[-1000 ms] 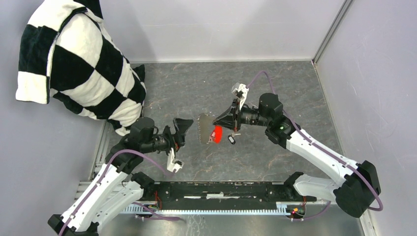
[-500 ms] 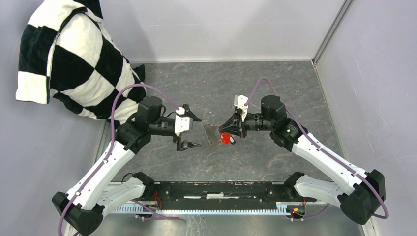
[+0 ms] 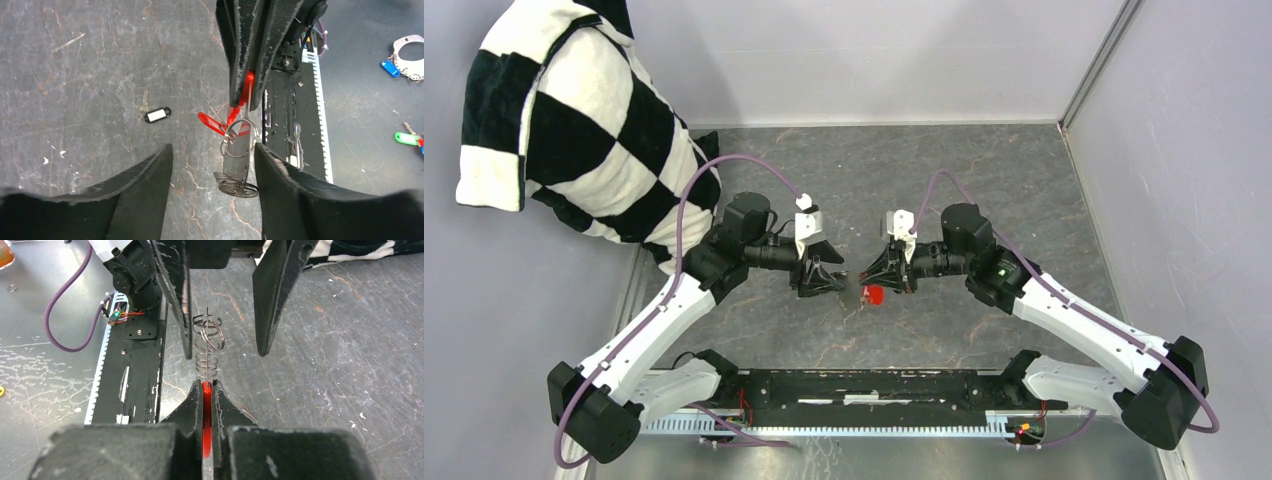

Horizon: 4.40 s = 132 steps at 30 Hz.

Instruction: Put the keys on the keyring

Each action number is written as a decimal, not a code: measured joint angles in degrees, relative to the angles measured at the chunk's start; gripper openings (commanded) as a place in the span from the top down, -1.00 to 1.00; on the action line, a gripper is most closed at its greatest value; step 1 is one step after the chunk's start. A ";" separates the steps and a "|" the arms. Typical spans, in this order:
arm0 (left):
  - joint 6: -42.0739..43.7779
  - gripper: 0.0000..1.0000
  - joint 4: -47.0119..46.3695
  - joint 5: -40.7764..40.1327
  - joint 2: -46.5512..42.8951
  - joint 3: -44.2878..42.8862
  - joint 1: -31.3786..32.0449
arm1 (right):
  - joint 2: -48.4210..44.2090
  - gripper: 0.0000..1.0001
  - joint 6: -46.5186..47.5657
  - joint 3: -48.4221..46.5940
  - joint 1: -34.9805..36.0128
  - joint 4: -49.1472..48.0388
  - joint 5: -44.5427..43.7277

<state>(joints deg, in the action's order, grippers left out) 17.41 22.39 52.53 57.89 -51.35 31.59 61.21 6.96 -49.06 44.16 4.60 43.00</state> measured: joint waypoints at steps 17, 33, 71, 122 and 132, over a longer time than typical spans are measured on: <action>0.59 0.30 4.13 2.71 -1.25 0.37 0.00 | 0.76 0.99 0.46 0.02 2.78 -0.72 -2.67; 1.36 0.41 5.40 8.33 -1.27 -1.09 -0.42 | -0.61 0.99 1.09 1.18 3.48 -0.59 -2.45; 14.75 0.96 13.94 17.22 -5.57 -2.08 -1.14 | 3.61 0.28 2.49 -4.61 6.25 -9.18 6.51; 22.88 0.96 18.64 13.94 -6.91 -1.40 -1.25 | 5.73 0.19 1.77 -7.37 9.09 -6.16 3.41; 22.95 0.96 18.67 13.66 -6.93 -1.42 -1.25 | 3.87 0.05 2.27 -7.37 9.11 -5.20 4.57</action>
<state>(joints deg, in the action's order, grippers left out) 40.36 41.06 66.19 50.96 -52.77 30.35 65.08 9.23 -56.42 53.28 -0.60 47.57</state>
